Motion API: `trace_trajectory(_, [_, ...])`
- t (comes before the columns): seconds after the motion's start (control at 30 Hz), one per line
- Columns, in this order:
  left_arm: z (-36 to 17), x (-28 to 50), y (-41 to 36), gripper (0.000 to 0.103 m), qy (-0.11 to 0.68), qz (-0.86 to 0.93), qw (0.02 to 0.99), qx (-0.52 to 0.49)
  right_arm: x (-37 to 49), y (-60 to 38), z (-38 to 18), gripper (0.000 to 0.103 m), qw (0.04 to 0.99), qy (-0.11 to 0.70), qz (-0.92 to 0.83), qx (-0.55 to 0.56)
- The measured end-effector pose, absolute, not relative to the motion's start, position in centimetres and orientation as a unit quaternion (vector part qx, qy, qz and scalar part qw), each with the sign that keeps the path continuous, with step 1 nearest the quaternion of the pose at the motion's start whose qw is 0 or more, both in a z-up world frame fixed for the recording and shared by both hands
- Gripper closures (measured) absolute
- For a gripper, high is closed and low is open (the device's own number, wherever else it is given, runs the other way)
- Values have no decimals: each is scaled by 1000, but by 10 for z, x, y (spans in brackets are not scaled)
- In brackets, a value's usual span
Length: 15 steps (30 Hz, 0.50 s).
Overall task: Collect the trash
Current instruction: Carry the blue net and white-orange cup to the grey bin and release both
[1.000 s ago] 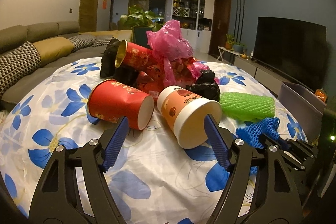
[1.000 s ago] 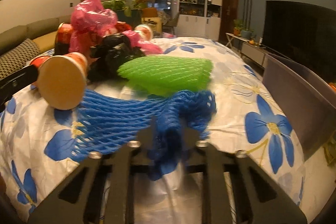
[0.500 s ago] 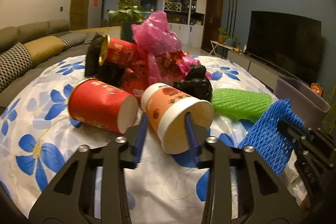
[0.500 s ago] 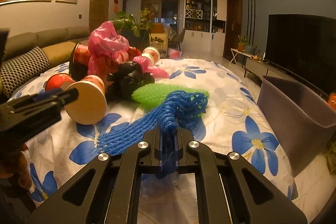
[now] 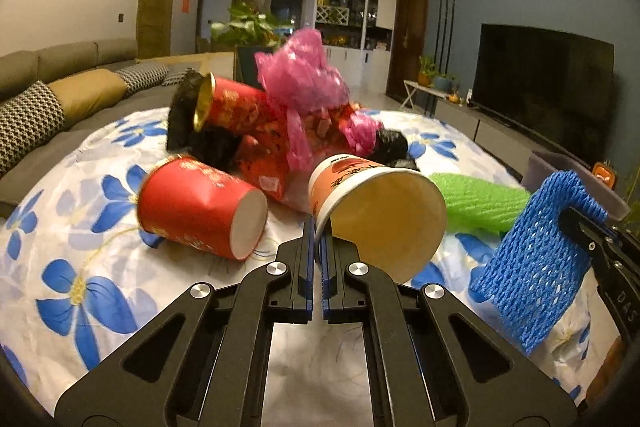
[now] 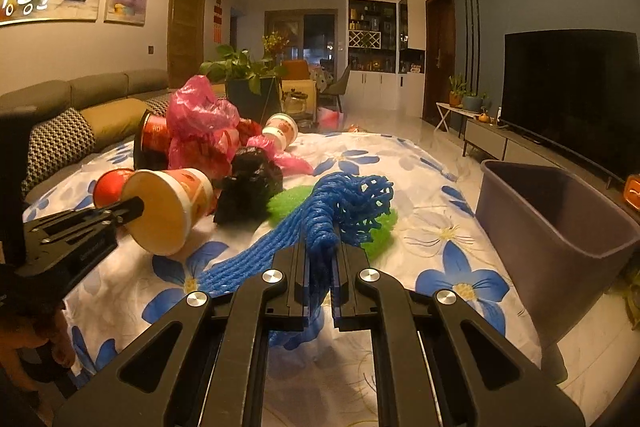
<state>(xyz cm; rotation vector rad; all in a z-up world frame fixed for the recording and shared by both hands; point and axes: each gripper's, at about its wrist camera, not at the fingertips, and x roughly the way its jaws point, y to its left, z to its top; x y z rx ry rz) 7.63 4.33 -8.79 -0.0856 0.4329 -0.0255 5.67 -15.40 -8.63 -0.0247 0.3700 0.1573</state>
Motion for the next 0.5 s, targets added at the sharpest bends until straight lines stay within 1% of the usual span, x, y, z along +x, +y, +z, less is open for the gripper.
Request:
trace_trajectory(0.27, [-43,53,51,101,188,-24,981,-42,45,-174,-61,94,987,147,58,-3])
trace_trajectory(0.43, [-15,61,29,101,187,-81,978,-37,39,-203,-39,94,993,116,17,1])
trace_trajectory(0.5, [0,64,11,101,174,-112,978,-27,36,-217,-29,94,995,99,-9,1])
